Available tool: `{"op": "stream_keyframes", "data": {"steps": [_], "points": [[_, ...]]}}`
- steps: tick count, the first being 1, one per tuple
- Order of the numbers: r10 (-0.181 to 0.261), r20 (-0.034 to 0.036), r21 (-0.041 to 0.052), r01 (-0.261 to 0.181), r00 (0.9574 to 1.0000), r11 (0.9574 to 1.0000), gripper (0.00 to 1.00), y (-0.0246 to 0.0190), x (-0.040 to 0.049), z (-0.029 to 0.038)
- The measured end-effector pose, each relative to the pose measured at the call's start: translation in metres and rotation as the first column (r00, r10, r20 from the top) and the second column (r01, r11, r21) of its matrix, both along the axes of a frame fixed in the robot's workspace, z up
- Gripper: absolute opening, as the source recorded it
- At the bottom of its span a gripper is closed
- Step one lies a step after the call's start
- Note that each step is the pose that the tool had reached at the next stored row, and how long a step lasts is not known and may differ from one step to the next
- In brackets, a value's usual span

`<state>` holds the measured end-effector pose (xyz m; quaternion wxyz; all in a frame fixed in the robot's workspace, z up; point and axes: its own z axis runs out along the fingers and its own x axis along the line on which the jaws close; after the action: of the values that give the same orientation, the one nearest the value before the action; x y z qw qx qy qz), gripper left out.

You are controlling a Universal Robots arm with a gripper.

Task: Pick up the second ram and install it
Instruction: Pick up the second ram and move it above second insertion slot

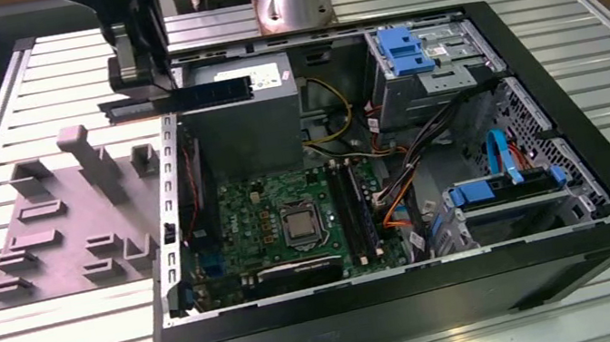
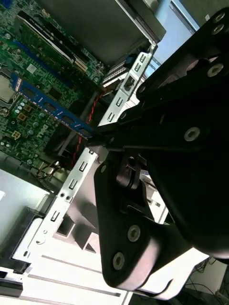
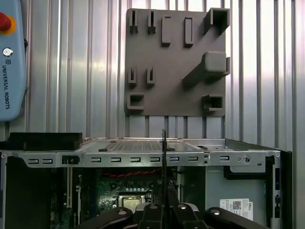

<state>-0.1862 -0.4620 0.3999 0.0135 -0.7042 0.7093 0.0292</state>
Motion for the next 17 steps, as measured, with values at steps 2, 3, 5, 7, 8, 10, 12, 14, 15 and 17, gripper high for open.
{"op": "stream_keyframes", "data": {"steps": [2,3,5,7,8,10,12,14,15,17], "points": [[0.0,-0.0001,0.0,0.0,1.0,1.0,0.14,0.0,0.0045,0.0],[0.0,-0.0001,0.0,0.0,1.0,1.0,0.14,0.0,0.0068,0.0],[0.0,-0.0002,-0.0001,0.0,1.0,1.0,0.14,0.0,0.0113,0.0],[0.0,-0.0004,0.0,0.0,1.0,1.0,0.14,0.0,0.016,0.0],[0.0,-0.0004,0.0,0.0,1.0,1.0,0.14,0.0,0.0183,0.0],[0.0,-0.0005,-0.0001,0.0,1.0,1.0,0.14,0.0,0.0232,0.0],[0.0,-0.0006,0.0,0.0,1.0,1.0,0.14,0.0,0.028,0.0],[0.0,-0.0008,-0.0001,0.0,1.0,1.0,0.14,0.0,0.0327,0.0],[0.0,-0.0008,0.0,0.0,1.0,1.0,0.14,0.0,0.0352,0.0],[0.0,-0.001,0.0,0.0,1.0,1.0,0.14,0.0,0.04,0.0]]}}
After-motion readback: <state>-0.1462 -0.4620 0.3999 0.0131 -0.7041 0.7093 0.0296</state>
